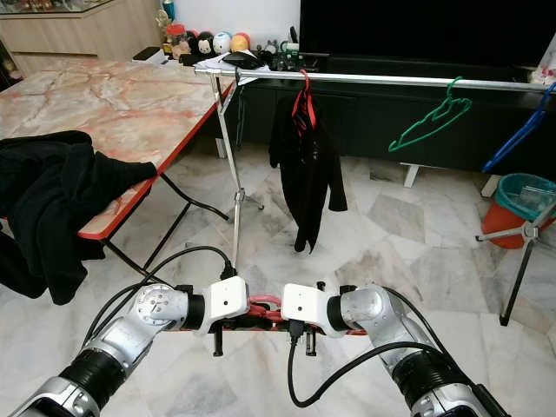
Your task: Hang hanger
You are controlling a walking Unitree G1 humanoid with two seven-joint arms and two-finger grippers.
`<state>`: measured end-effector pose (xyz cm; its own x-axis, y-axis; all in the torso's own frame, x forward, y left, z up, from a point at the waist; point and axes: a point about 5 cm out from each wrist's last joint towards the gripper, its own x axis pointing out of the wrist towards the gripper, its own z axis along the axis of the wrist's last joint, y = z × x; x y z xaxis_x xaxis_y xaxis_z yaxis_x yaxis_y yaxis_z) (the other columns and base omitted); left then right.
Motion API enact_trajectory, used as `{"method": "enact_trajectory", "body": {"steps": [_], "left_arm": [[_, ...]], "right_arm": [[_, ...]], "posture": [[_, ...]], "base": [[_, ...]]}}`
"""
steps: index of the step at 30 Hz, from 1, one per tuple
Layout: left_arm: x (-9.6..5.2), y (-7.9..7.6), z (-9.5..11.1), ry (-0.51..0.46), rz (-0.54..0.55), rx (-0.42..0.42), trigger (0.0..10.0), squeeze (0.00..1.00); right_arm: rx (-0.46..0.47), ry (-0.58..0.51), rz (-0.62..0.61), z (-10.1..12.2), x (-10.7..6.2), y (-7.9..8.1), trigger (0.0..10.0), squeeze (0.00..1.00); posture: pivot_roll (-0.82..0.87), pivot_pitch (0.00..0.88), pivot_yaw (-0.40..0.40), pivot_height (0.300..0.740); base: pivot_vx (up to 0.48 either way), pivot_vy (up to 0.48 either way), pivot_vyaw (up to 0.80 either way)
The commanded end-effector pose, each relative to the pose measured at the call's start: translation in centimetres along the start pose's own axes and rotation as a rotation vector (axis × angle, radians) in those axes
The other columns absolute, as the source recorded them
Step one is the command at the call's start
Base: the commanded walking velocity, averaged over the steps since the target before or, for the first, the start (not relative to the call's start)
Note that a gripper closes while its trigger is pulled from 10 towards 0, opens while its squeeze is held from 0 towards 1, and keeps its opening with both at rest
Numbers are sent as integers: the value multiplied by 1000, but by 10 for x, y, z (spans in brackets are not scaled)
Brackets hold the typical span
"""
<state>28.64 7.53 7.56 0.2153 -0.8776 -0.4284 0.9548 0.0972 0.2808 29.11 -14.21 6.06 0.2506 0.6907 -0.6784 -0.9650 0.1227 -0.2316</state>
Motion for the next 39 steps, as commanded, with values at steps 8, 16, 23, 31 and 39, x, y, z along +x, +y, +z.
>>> {"method": "enact_trajectory", "body": {"steps": [8, 16, 23, 31, 39], "left_arm": [[0, -5, -12, 53, -7, -31, 0, 0], [-6, -2, -20, 89, 32, -38, 0, 0], [-22, 5, -37, 135, 154, -99, 0, 0], [-51, 14, -66, 246, 386, -186, 392, 0], [-80, -9, -120, 390, 765, -508, 10000, 0]], "right_arm": [[-26, -79, -11, 17, -1, -5, 10000, 1000], [-22, -34, 23, 9, -5, 0, 10000, 1000], [-11, 104, -34, -16, -18, -5, 10000, 1000], [134, 199, -288, -46, -43, -23, 10000, 0], [728, 316, -875, -110, -35, 3, 10000, 0]], "posture": [[55, 0, 62, 740], [58, 0, 60, 740], [64, 0, 58, 740], [58, 0, 53, 740], [60, 0, 45, 740]], "base": [[0, 0, 0], [0, 0, 0], [0, 0, 0], [0, 0, 0], [0, 0, 0]]}}
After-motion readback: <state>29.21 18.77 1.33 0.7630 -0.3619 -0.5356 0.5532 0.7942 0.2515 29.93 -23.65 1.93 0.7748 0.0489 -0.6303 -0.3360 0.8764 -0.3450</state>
